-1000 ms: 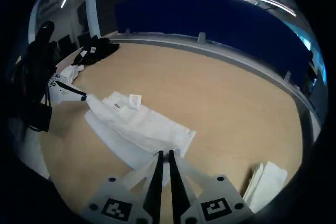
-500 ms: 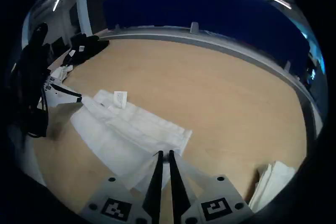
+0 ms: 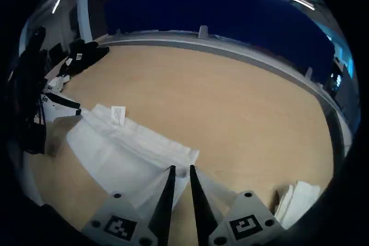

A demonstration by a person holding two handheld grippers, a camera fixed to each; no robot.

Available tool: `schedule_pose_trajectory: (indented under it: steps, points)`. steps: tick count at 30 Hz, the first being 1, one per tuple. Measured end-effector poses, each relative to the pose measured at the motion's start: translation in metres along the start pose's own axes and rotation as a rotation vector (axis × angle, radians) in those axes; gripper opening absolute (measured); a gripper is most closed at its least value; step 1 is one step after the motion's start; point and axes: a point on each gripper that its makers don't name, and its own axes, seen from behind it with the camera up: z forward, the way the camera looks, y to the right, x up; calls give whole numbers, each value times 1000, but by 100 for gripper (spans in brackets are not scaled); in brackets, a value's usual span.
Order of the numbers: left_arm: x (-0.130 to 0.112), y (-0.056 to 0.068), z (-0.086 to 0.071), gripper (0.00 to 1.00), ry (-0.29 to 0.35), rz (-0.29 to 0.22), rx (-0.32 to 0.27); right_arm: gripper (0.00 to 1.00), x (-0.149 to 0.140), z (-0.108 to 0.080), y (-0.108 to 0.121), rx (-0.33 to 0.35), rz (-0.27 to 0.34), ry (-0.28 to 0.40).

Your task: Fold towel

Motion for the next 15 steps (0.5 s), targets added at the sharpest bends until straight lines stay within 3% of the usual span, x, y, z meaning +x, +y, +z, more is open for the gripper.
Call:
schedule_pose_trajectory:
  steps: [7,10,15]
  points:
    - [4,-9,-3,41,10,-17,16,37,9,0,7,-31,-6,18]
    - [4,-10,-6,47,13,-20,17,51,12,-1,10,-42,-7,26]
    - [2,-5,-11,64,14,-24,-2,63,13,-4,9,-41,-9,35]
